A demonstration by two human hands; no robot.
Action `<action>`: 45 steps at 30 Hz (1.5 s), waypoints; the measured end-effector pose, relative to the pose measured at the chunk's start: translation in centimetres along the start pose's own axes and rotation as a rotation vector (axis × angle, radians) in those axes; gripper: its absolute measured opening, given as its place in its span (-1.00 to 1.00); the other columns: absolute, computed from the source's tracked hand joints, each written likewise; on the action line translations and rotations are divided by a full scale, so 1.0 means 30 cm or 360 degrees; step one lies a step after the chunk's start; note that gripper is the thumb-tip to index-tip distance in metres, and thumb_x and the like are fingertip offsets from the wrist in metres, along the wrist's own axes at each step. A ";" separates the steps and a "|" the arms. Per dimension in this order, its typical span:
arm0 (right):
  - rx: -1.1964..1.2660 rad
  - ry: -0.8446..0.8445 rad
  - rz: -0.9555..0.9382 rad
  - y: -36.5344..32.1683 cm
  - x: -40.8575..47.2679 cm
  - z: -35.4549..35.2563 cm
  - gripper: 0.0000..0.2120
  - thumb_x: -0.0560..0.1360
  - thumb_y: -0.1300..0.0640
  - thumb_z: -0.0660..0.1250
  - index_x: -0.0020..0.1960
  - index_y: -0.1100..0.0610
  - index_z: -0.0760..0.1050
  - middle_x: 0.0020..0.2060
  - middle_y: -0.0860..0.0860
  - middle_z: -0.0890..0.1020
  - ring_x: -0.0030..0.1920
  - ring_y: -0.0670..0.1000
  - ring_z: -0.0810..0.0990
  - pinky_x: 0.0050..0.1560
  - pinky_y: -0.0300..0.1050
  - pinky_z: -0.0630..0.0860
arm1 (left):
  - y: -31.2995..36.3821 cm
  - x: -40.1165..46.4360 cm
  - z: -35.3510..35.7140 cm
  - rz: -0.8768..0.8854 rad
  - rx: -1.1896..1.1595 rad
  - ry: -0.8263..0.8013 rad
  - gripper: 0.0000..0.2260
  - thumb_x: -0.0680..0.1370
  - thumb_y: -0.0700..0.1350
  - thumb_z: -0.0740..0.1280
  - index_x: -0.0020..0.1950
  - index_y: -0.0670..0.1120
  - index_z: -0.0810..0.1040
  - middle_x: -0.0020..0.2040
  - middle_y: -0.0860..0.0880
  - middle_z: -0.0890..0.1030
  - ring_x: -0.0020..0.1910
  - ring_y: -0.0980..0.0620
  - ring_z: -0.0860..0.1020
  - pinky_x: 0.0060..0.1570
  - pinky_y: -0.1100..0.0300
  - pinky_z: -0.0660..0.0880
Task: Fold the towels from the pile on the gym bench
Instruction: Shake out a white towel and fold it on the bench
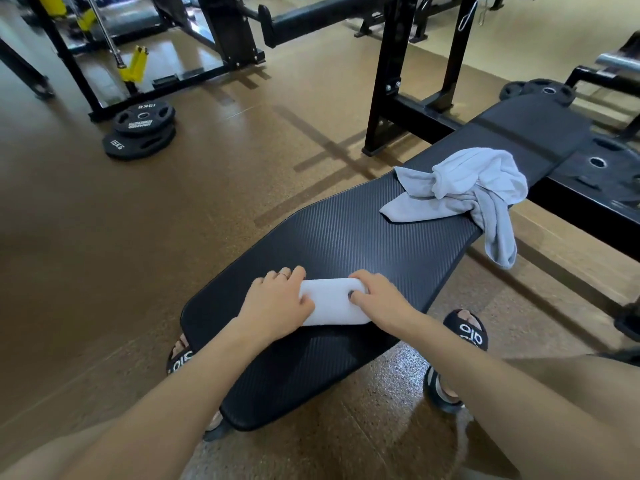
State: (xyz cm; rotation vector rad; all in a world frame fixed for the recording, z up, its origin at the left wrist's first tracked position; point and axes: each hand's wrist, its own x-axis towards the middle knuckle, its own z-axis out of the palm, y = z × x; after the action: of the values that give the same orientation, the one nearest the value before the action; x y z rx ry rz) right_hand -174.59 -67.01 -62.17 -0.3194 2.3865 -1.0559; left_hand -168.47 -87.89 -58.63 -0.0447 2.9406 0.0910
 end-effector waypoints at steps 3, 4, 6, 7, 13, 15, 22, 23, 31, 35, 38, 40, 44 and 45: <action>0.0068 0.0027 0.0052 -0.006 -0.065 0.017 -0.68 0.40 -0.03 0.17 0.13 -0.07 0.45 0.10 0.12 0.52 0.03 0.12 0.53 -0.14 -0.05 0.39 | 0.027 -0.069 0.022 0.0458 0.0257 0.0376 -0.53 0.59 -0.01 0.18 0.50 -0.06 0.34 0.36 -0.09 0.49 0.35 -0.12 0.45 0.42 -0.02 0.34; 0.0085 0.0024 0.0077 -0.004 -0.080 0.021 -0.67 0.37 -0.04 0.16 0.11 -0.06 0.45 0.10 0.12 0.53 0.02 0.11 0.53 -0.17 -0.07 0.38 | 0.029 -0.090 0.034 0.0600 0.0247 0.0362 -0.51 0.59 0.04 0.17 0.51 -0.06 0.33 0.38 -0.08 0.47 0.37 -0.10 0.43 0.46 -0.02 0.30; 0.0108 0.0003 0.0129 -0.001 -0.109 0.028 -0.72 0.44 0.00 0.19 0.13 -0.03 0.45 0.09 0.10 0.53 0.02 0.08 0.53 -0.21 -0.11 0.36 | 0.028 -0.132 0.060 0.0670 0.0210 0.0240 -0.37 0.55 0.20 0.15 0.55 -0.07 0.26 0.43 -0.08 0.43 0.42 -0.10 0.39 0.50 -0.01 0.26; 0.0109 -0.0012 0.0147 0.003 -0.119 0.033 -0.76 0.50 0.04 0.21 0.15 -0.01 0.45 0.10 0.09 0.52 0.03 0.07 0.52 -0.22 -0.13 0.36 | 0.030 -0.150 0.076 0.0650 0.0254 0.0202 -0.29 0.52 0.28 0.16 0.57 -0.08 0.22 0.46 -0.09 0.40 0.44 -0.12 0.36 0.51 -0.02 0.25; -0.0138 0.0278 0.0152 -0.013 -0.197 0.074 -0.58 0.64 -0.02 0.19 0.47 -0.03 0.25 0.24 0.10 0.42 0.09 0.13 0.52 -0.07 -0.04 0.48 | 0.110 -0.170 0.115 0.0362 0.0252 0.0279 -0.29 0.49 0.40 0.16 0.48 -0.03 0.31 0.31 -0.02 0.50 0.26 -0.08 0.47 0.35 0.00 0.38; -0.0754 0.0512 -0.0051 -0.038 -0.236 0.081 -0.52 0.64 -0.03 0.17 0.54 -0.03 0.20 0.30 0.12 0.41 0.19 0.17 0.51 0.18 0.06 0.47 | 0.127 -0.164 0.109 0.0349 0.0267 0.0265 -0.31 0.49 0.40 0.16 0.46 -0.03 0.33 0.26 -0.01 0.53 0.18 -0.07 0.51 0.24 0.02 0.43; -0.1310 0.0069 -0.0797 0.054 -0.304 0.096 -0.15 0.45 -0.04 0.28 0.65 0.10 0.03 0.62 0.05 0.14 0.63 0.13 0.03 0.62 0.16 -0.02 | 0.129 -0.219 0.116 0.0471 0.0180 0.0182 -0.37 0.50 0.27 0.25 0.49 0.00 0.32 0.27 0.04 0.55 0.15 0.01 0.57 0.15 0.11 0.50; -0.1375 0.0092 -0.0818 0.071 -0.302 0.101 -0.13 0.45 -0.02 0.32 0.65 0.11 0.03 0.62 0.05 0.15 0.63 0.14 0.05 0.61 0.17 -0.01 | 0.131 -0.223 0.109 0.0473 0.0171 0.0150 -0.37 0.49 0.25 0.28 0.49 0.01 0.31 0.27 0.04 0.55 0.15 0.01 0.56 0.15 0.11 0.51; -0.1458 0.0177 -0.0924 0.055 -0.326 0.027 -0.46 0.51 0.03 0.40 0.44 0.09 0.35 0.31 0.02 0.54 0.27 0.07 0.53 0.37 0.02 0.43 | 0.182 -0.229 0.007 0.0527 0.0123 -0.0002 -0.55 0.43 0.18 0.36 0.25 0.07 0.37 0.09 0.09 0.56 0.06 0.01 0.58 -0.03 0.11 0.52; -0.1296 0.0146 -0.0787 0.016 -0.393 -0.163 -0.64 0.46 0.01 0.39 0.21 0.05 0.43 0.08 -0.01 0.61 0.06 0.07 0.60 0.02 -0.04 0.49 | 0.263 -0.182 -0.058 0.0744 0.0292 0.0270 -0.45 0.40 0.11 0.46 0.32 -0.01 0.42 0.14 0.02 0.56 0.09 -0.03 0.59 0.01 0.11 0.50; -0.1286 0.0137 -0.0547 0.012 -0.477 -0.355 -0.73 0.45 0.02 0.36 0.10 0.05 0.40 -0.01 0.01 0.61 -0.01 0.10 0.60 -0.12 -0.03 0.43 | 0.384 -0.144 -0.133 0.0935 0.0314 0.0425 -0.40 0.39 0.10 0.52 0.35 -0.06 0.43 0.11 -0.04 0.57 0.04 -0.08 0.62 -0.12 0.07 0.53; -0.1310 0.0193 -0.0398 0.023 -0.559 -0.479 -0.74 0.47 0.01 0.36 0.09 0.03 0.39 0.00 0.03 0.62 -0.01 0.12 0.59 -0.10 -0.01 0.45 | 0.497 -0.115 -0.204 0.1075 0.0315 0.0525 -0.45 0.41 0.07 0.51 0.31 -0.07 0.44 0.09 -0.05 0.55 0.01 -0.09 0.61 -0.23 0.04 0.55; -0.1296 0.0389 -0.0044 0.059 -0.757 -0.700 -0.58 0.50 -0.01 0.38 0.34 -0.03 0.45 0.16 -0.04 0.61 0.14 0.08 0.56 0.07 -0.08 0.46 | 0.766 -0.065 -0.338 0.1356 0.0316 0.0679 -0.60 0.38 -0.10 0.53 0.14 -0.17 0.50 -0.11 -0.12 0.57 -0.27 -0.17 0.60 -0.49 0.12 0.43; -0.1268 0.0476 -0.0020 0.077 -0.807 -0.740 -0.52 0.49 0.01 0.39 0.39 -0.04 0.43 0.20 -0.06 0.59 0.18 0.06 0.55 0.10 -0.11 0.44 | 0.837 -0.057 -0.363 0.1417 0.0288 0.0662 -0.62 0.41 -0.11 0.49 0.17 -0.19 0.50 -0.11 -0.14 0.58 -0.29 -0.20 0.60 -0.47 0.07 0.48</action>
State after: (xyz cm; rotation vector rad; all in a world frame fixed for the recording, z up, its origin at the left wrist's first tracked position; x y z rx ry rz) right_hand -166.10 -41.86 -42.68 -0.4673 2.9925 -0.1011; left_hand -169.85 -63.49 -46.17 1.4125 3.0785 -0.0673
